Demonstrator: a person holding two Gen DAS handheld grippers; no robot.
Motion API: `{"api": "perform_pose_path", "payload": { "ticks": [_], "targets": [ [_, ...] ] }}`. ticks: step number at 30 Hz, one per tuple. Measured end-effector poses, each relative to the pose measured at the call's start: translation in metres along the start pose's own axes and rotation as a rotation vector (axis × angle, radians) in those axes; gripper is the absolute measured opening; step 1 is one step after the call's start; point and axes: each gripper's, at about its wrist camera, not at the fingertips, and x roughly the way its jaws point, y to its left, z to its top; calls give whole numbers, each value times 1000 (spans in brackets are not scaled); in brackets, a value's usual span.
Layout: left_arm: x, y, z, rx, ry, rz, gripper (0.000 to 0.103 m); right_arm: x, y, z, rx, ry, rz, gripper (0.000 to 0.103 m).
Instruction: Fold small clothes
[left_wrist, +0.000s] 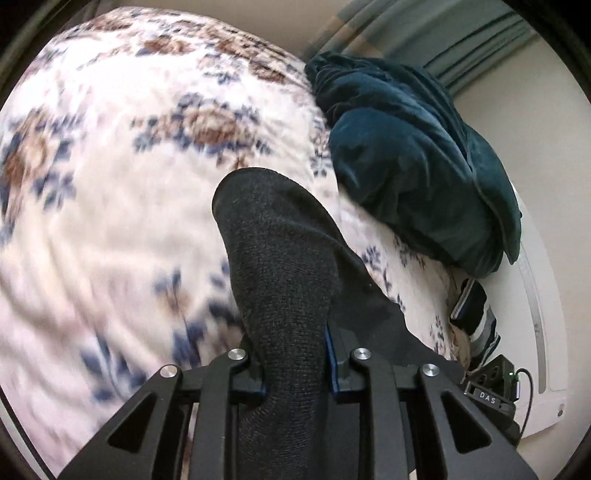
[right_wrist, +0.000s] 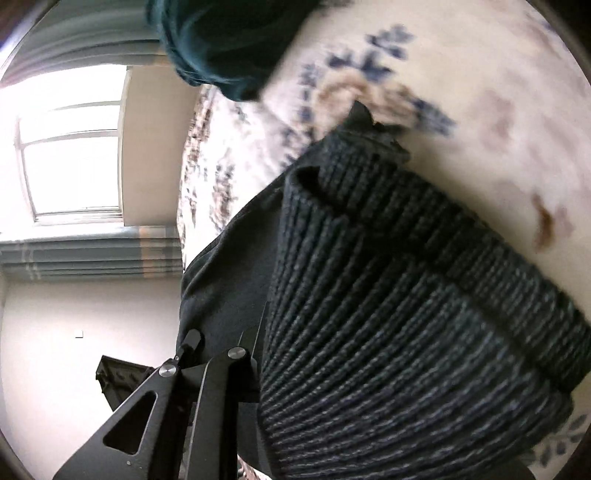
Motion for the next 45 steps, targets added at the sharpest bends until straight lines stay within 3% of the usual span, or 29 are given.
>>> {"api": "perform_pose_path", "payload": {
  "ticks": [7,13,17,21,22,24,28,31,34,36,38,41,45],
  "targets": [
    [18,37,100,72,-27,-2,19,56,58,29,-33,-72,43,20],
    [44,96,166,92,-45,48,19,150,121,71,-96,-106,58,20],
    [88,154,173,21,47,112,22,224,133,89,-105,-99,28,20],
    [94,177,160,-20,85,81,30,268,115,94,-89,-69,-98,25],
    [89,176,157,-15,84,100,36,269,110,94,-78,-63,-141,27],
    [78,173,152,1,78,119,38,263,106,93,-85,-40,-193,47],
    [62,161,143,91,62,290,67,241,108,86,-168,-47,-331,51],
    [45,148,131,121,34,378,69,229,115,82,-207,-68,-447,63],
    [28,129,118,145,27,474,89,218,137,80,-274,-100,-575,69],
    [14,109,105,177,17,538,91,214,153,86,-339,-120,-658,92],
    [0,90,96,204,7,596,92,200,185,79,-444,-156,-749,103],
    [-20,68,86,216,-9,628,98,176,223,56,-585,-189,-854,103],
    [-42,39,76,210,-31,632,98,126,252,22,-682,-210,-873,103]
  ]
}}
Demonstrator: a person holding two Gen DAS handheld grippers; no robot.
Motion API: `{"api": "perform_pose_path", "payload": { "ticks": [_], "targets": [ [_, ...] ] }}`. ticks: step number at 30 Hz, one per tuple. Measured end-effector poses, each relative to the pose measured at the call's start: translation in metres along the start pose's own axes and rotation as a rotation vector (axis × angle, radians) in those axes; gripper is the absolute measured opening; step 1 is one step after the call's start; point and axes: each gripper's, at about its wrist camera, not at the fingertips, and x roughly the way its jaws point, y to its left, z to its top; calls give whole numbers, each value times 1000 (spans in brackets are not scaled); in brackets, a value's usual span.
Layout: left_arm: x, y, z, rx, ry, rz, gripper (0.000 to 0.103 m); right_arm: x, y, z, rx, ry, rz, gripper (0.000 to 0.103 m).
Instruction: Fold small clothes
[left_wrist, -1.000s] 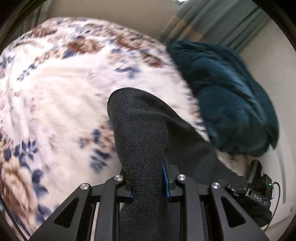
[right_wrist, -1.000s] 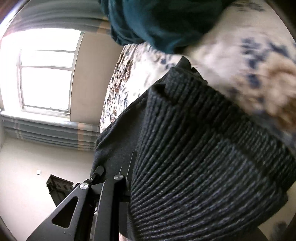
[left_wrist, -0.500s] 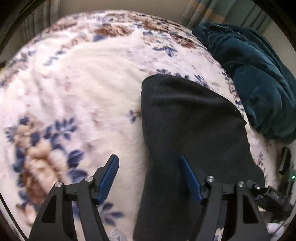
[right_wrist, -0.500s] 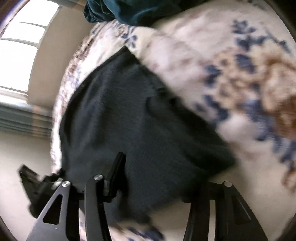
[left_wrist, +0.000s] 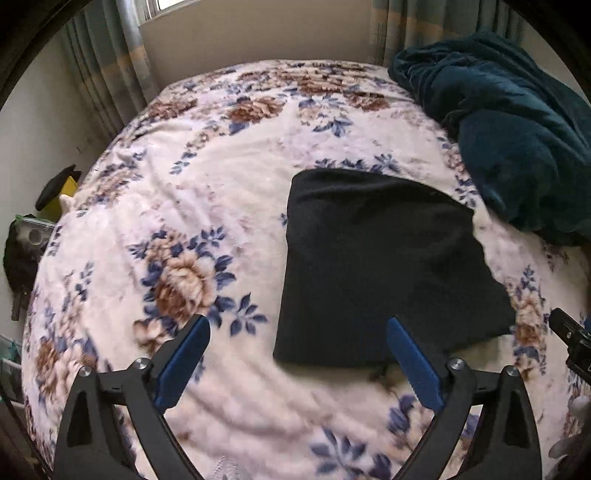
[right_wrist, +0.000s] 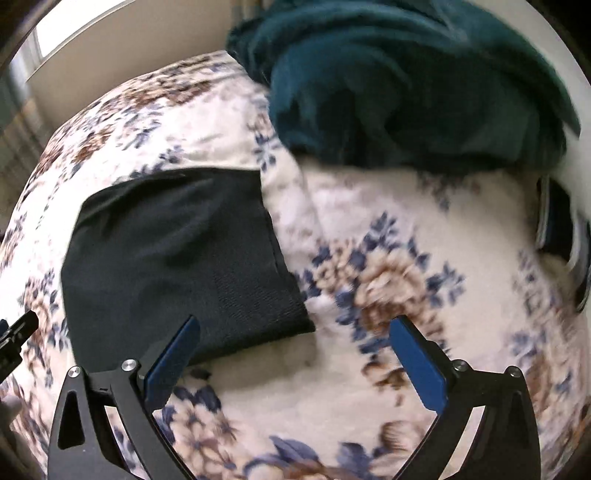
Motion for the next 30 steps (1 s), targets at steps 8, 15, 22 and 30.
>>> {"api": "perform_pose_path", "payload": {
  "ticks": [8,15,22,30],
  "targets": [
    [-76,-10,-13,-20,-34,-12,98,-88,-2,-21,-55,-43,40,103],
    [-172,-10,-32,-30,-81,-4,98,-179,-18,-41,-79,-89,62,103],
    [-282,-12,-56,-35,-151,1,98,-302,-42,-69,-111,-169,95,103],
    [-394,-9,-89,-49,-212,-1,98,-439,-79,-101,-121,-255,147,103]
  ]
}}
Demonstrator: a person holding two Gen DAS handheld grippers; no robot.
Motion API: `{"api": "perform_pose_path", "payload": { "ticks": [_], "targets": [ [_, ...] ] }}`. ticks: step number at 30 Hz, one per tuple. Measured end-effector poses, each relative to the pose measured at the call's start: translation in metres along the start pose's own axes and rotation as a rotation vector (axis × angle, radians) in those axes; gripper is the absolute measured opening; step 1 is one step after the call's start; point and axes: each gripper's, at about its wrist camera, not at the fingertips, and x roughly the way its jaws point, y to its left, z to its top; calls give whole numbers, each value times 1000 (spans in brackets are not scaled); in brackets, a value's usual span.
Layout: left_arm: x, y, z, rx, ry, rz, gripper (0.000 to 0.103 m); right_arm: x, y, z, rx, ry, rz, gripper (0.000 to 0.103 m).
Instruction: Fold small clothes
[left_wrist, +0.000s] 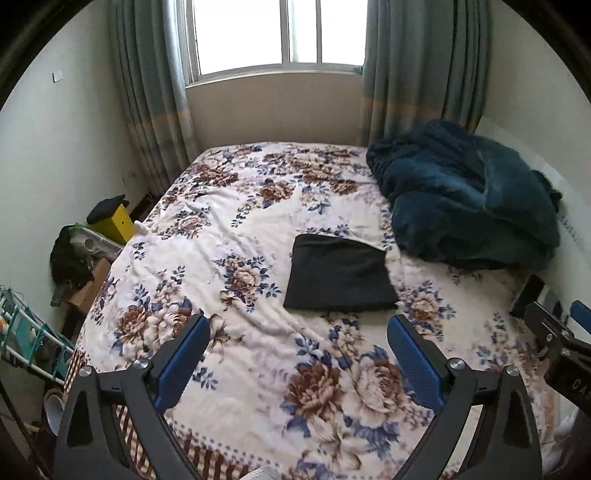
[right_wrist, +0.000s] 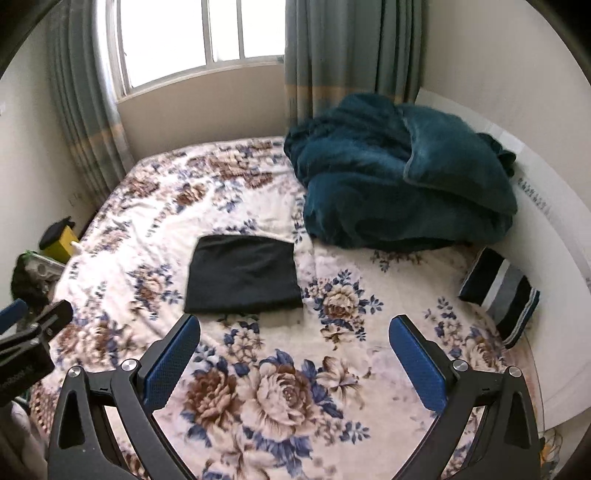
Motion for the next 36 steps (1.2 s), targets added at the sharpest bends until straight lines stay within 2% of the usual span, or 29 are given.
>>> {"api": "perform_pose_path", "payload": {
  "ticks": [7,10,16,19,20,36],
  "targets": [
    [-76,6,-9,-20,-37,0,98,-108,-2,-2,-37,-72,28,103],
    [-93,9,-12,-15,-41,-4,98,-147,0,-3,-47,-95,19,103],
    [-119,16,-17,-1,-69,3,98,-197,4,-9,-45,-112,44,103],
    [-129,19,-20,4,-77,3,99,-212,7,-15,-47,-117,41,103],
    [-131,20,-20,4,-76,3,103,-214,7,-16,-45,-117,42,103],
    [-149,22,-28,-3,-103,11,103,-232,8,-15,-51,-127,71,103]
  ]
}}
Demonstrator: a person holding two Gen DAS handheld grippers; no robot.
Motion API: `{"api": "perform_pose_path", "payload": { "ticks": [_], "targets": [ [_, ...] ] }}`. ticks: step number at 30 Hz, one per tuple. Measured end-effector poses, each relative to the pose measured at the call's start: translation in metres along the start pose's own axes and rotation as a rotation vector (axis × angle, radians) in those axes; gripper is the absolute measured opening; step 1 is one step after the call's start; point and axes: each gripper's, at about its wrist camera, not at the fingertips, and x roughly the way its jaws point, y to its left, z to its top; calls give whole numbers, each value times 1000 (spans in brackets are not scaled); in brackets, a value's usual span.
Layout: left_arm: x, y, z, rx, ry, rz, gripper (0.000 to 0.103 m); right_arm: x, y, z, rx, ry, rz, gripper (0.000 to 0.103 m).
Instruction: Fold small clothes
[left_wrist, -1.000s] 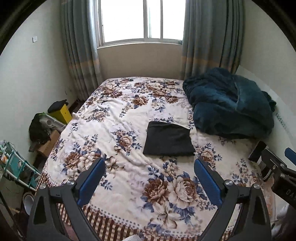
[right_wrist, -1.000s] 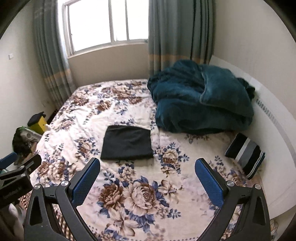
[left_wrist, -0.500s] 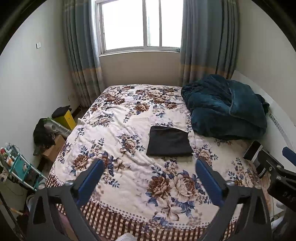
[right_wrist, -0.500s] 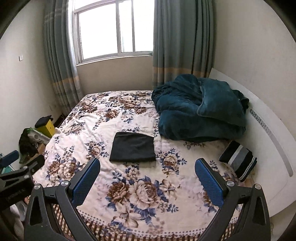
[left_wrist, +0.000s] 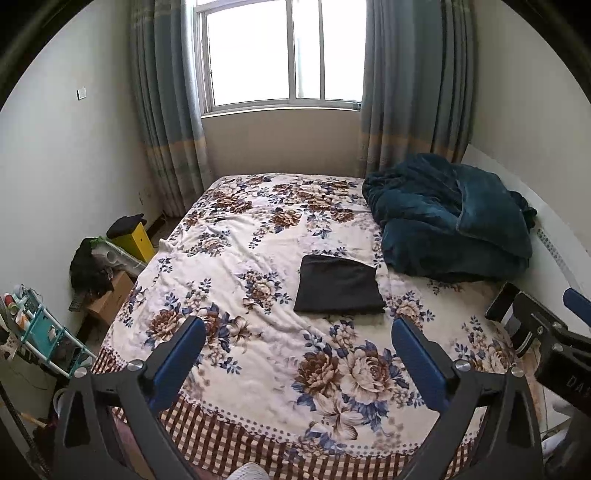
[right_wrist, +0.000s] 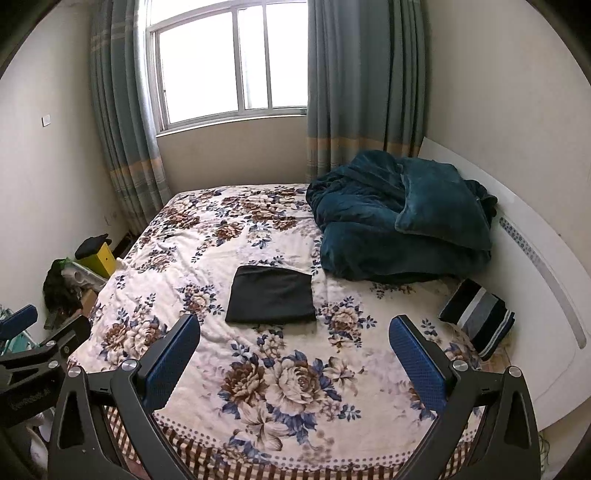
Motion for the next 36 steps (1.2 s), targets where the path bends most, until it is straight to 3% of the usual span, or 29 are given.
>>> {"api": "perform_pose_path", "payload": {
  "ticks": [36],
  "targets": [
    [-8,-7,8,3,-20,-3,103,0,1,15,-3,0,42,103]
  ]
}}
